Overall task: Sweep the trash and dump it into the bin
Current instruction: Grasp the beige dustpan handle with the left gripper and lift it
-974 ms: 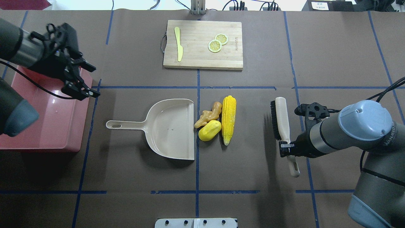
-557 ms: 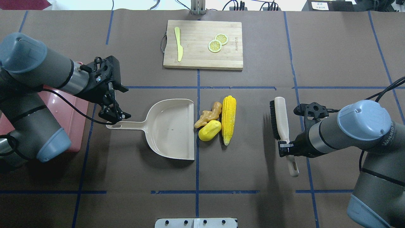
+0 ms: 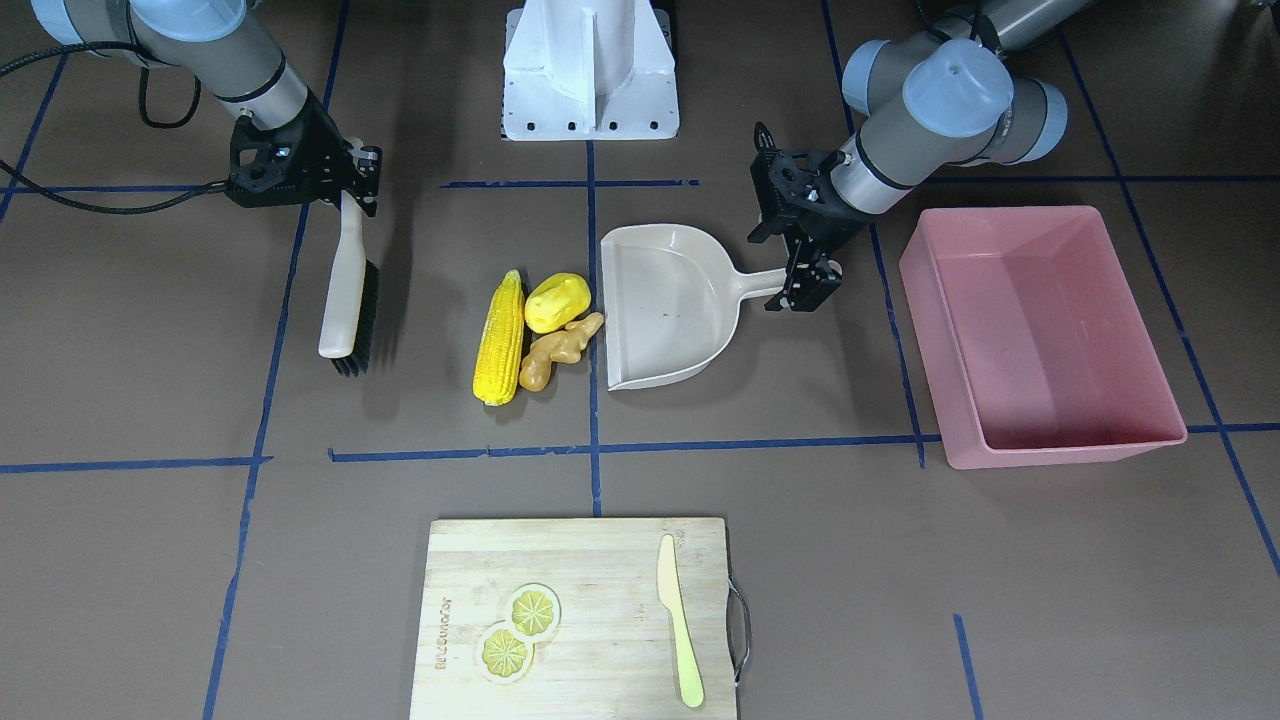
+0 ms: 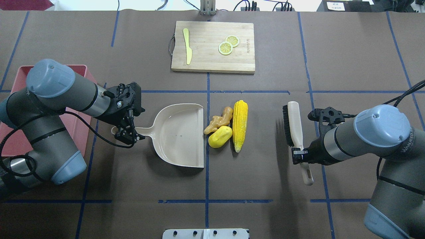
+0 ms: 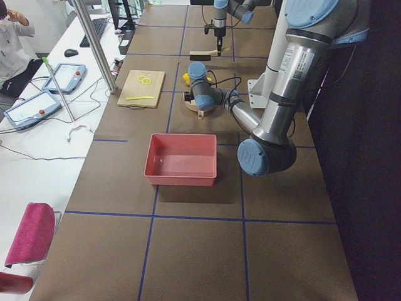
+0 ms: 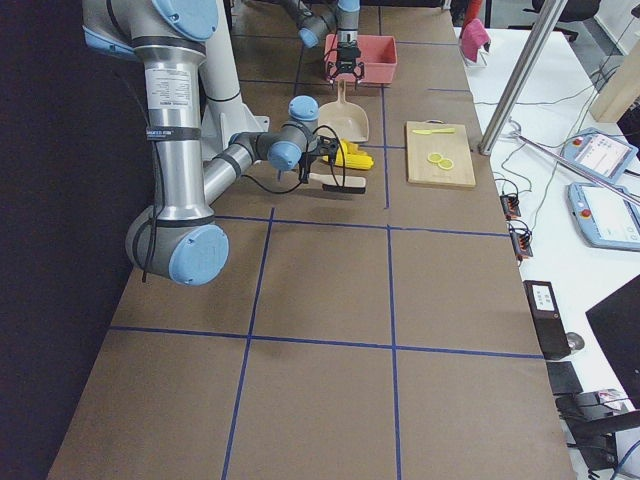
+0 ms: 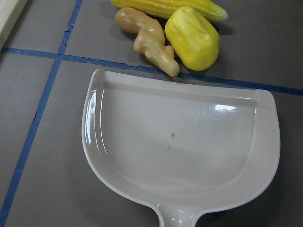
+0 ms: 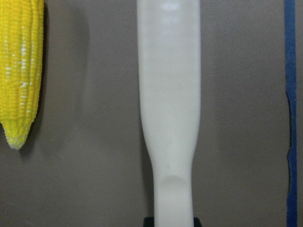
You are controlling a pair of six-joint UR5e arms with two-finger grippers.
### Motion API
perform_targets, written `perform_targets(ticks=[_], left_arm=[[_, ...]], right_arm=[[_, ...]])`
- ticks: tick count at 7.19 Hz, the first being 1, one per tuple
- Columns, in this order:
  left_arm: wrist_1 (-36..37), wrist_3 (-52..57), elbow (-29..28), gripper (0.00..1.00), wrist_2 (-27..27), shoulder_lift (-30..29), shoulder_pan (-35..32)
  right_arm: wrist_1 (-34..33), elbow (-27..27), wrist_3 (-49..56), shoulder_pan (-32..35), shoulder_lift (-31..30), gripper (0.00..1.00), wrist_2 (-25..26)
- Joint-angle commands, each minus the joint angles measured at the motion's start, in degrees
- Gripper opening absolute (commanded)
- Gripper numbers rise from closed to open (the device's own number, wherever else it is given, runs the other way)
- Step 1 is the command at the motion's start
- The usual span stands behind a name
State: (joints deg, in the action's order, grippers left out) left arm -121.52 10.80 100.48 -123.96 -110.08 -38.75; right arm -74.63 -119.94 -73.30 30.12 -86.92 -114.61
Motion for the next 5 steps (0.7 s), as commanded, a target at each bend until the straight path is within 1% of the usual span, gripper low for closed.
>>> perform_targets(ticks=[1,3,4,5], left_arm=[[-1.4,0.6,-1.9,1.0,0.3,0.2,1.5],[-9.1,0.5,-8.4,0.99,0.2,0.0,1.7],[-11.6,0.3,-10.4,1.0,0.0,-0.1,1.7],[-12.0,0.0,-10.7,0.99,-0.1,-0.1,1.9]], right_arm=[[0.0,0.1,0.0,-0.1,0.0,0.0,0.0],[0.0,0.1,0.0,0.0,0.0,0.0,0.0],[0.0,0.1,0.0,0.0,0.0,0.0,0.0],[0.0,0.1,0.0,0.0,0.0,0.0,0.1]])
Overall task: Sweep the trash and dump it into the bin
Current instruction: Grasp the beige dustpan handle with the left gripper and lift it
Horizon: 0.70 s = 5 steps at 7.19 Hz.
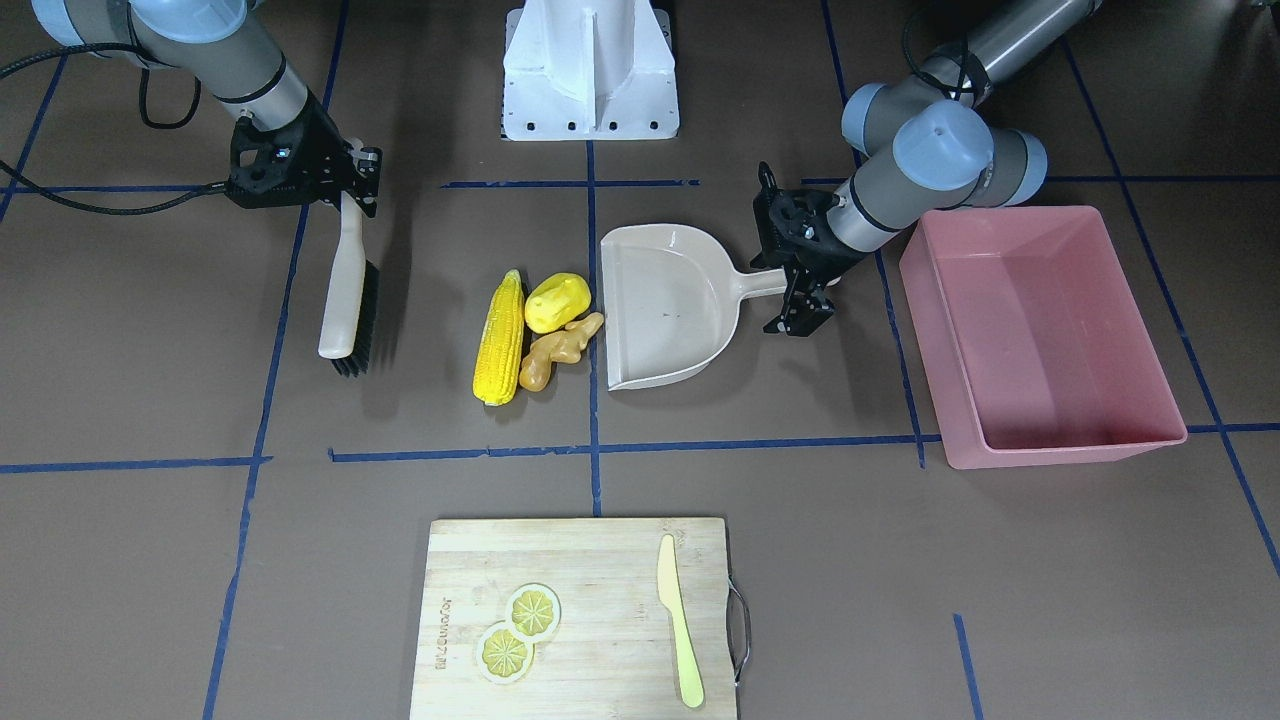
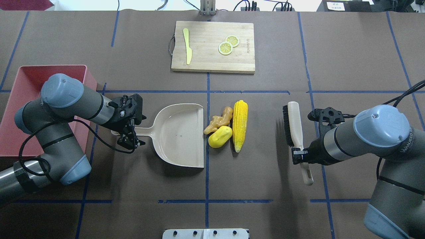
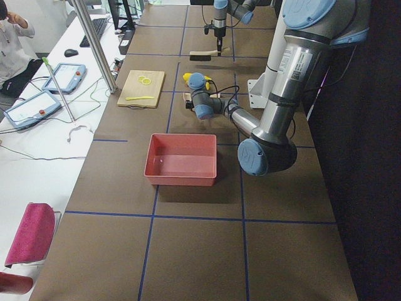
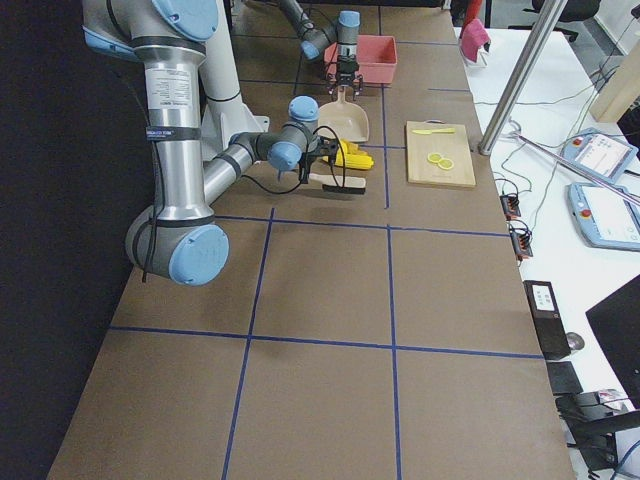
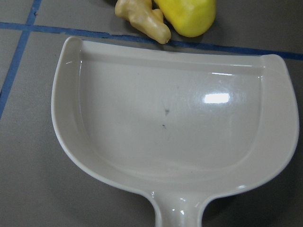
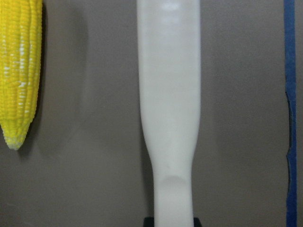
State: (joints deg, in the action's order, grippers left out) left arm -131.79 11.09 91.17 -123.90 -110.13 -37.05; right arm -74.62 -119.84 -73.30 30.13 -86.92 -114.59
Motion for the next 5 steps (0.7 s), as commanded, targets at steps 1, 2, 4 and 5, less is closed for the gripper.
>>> perform_targets(ticks=[1,2,4,5], left_arm=[[-1.7,-0.4,-1.4,0.97,-0.3,-0.1,0.2],[-1.7,-0.4,-1.3,0.92,-0.4,-0.1,0.3],[-1.8,-1.9,-0.8,0.45,-0.4,-0.3,0.7],[-1.7,-2.0,-0.6,0.23,-0.4,-0.3,0.7]], right_arm=[[0.0,0.0,0.0,0.0,0.0,0.0,0.1],[0.0,0.0,0.0,0.0,-0.1,0.0,0.1],[0.0,0.3,0.0,-0.1,0.0,0.0,0.1],[0.1,0.3,0.0,-0.1,0.0,0.0,0.1]])
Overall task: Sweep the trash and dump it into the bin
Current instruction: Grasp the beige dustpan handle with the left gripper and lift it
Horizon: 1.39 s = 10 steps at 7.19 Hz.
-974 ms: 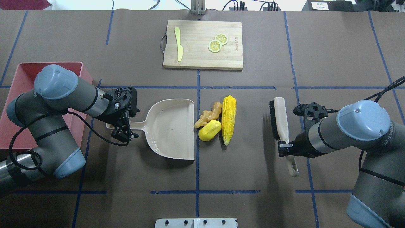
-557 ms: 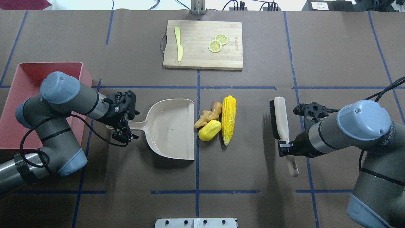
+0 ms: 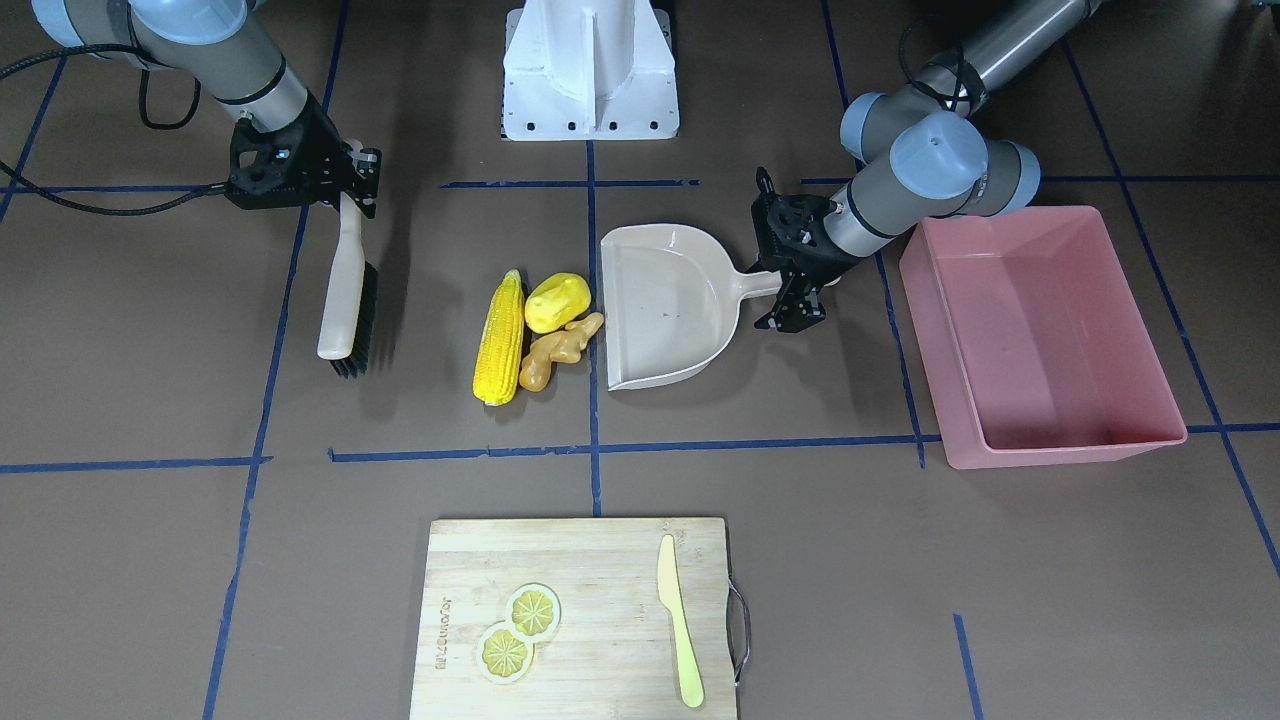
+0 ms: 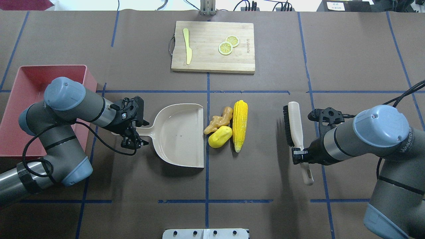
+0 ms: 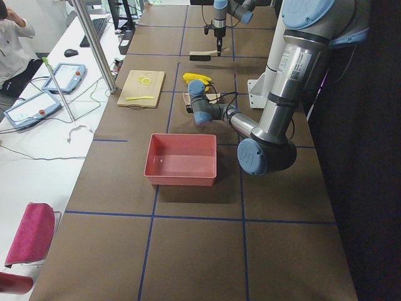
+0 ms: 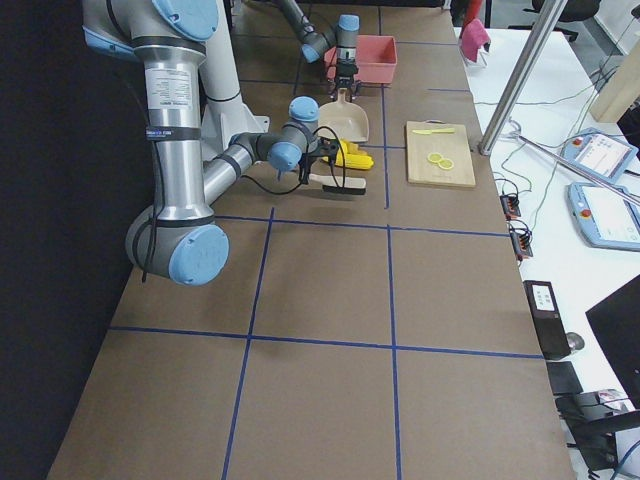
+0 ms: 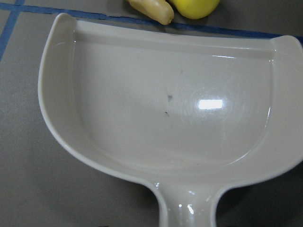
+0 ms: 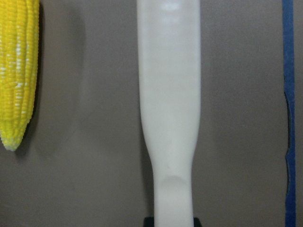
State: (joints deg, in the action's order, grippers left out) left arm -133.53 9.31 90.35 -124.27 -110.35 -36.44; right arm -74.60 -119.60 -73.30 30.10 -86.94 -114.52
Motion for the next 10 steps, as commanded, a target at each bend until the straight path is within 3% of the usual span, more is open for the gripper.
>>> perform_targets(ticks=[1,4,6,10], left_arm=[[0.0,0.1,0.3,0.13,0.0,0.0,0.1],[0.7,1.1,3.0,0.0,-1.0,0.1,-2.3],[3.8,1.1,4.7,0.0,-7.0,0.3,-6.6],[11.2,3.5,6.3,0.0,-6.4,-0.5,-6.4]], right_arm=[[0.1,0.1,0.0,0.0,0.0,0.0,0.0],[0.2,0.2,0.0,-0.1,0.1,0.0,0.0],[0.2,0.2,0.0,-0.1,0.1,0.0,0.0],[0.2,0.1,-0.1,-0.3,0.1,0.0,0.0]])
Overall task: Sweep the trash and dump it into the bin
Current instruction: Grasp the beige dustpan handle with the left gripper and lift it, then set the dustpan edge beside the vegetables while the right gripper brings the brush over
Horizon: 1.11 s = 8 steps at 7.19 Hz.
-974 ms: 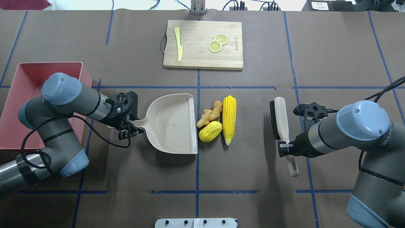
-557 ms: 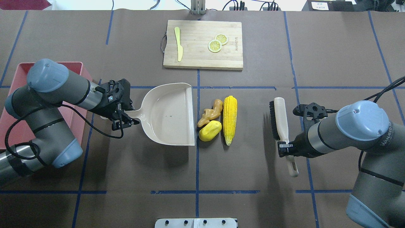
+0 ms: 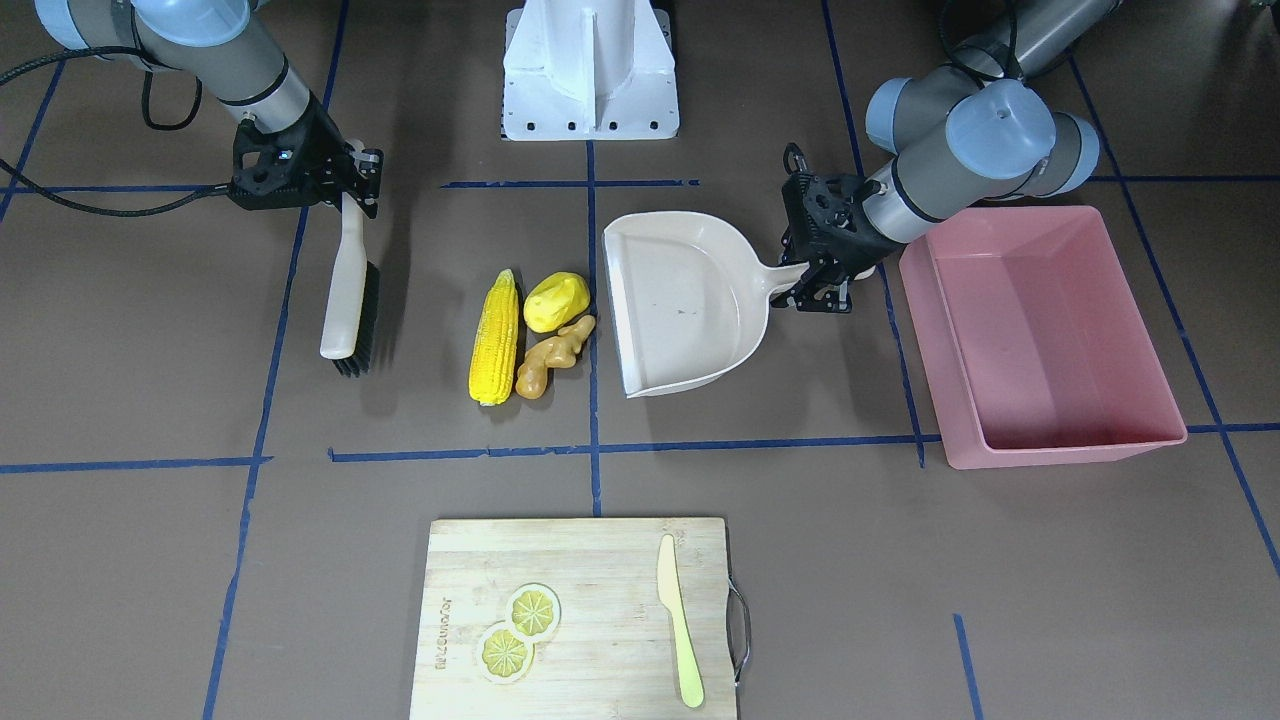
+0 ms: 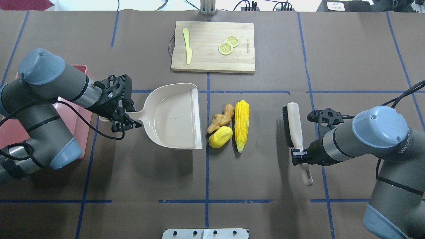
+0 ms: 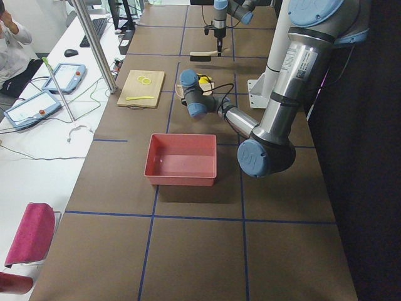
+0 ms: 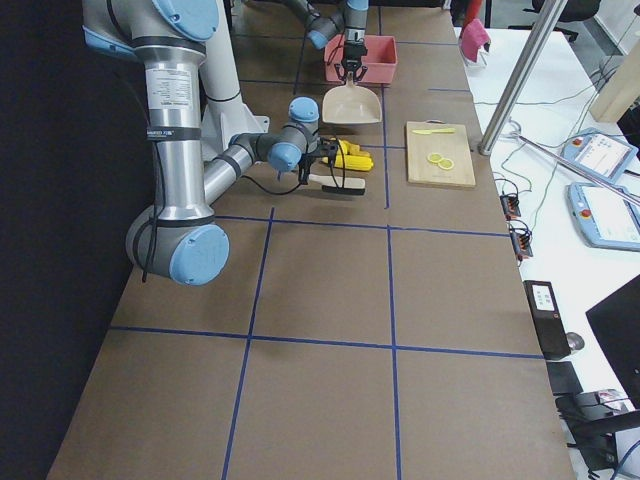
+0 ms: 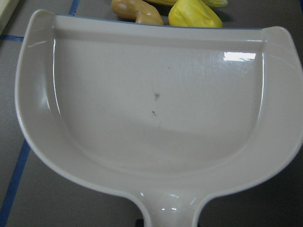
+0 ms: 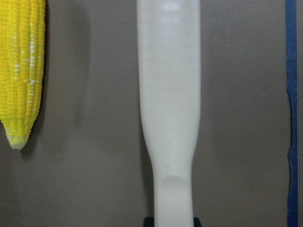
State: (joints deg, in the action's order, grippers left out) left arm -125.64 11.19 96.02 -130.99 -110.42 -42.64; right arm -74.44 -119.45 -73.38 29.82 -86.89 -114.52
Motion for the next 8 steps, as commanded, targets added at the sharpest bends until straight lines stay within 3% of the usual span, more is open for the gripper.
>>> perform_targets(ticks=[1,2,3,5,8], left_arm=[[10.9,1.6,3.8,0.0,1.3,-0.8,-1.6],[17.1,1.7,7.7,0.0,4.4,-0.8,-2.8],[18.2,2.4,10.4,0.0,12.1,-0.2,-2.9],[27.7,17.5,9.8,0.0,13.0,-2.0,-1.5],[27.5,17.3,8.8,0.0,13.0,-2.4,4.4]], right_arm=[[0.0,-0.1,0.0,0.0,0.1,0.0,0.0],[0.0,-0.1,0.0,0.0,0.1,0.0,0.0],[0.0,0.0,0.0,0.0,0.1,0.0,0.0],[0.0,0.4,0.0,-0.2,0.2,0.0,0.0],[0.0,0.8,0.0,-0.6,0.4,0.0,0.2]])
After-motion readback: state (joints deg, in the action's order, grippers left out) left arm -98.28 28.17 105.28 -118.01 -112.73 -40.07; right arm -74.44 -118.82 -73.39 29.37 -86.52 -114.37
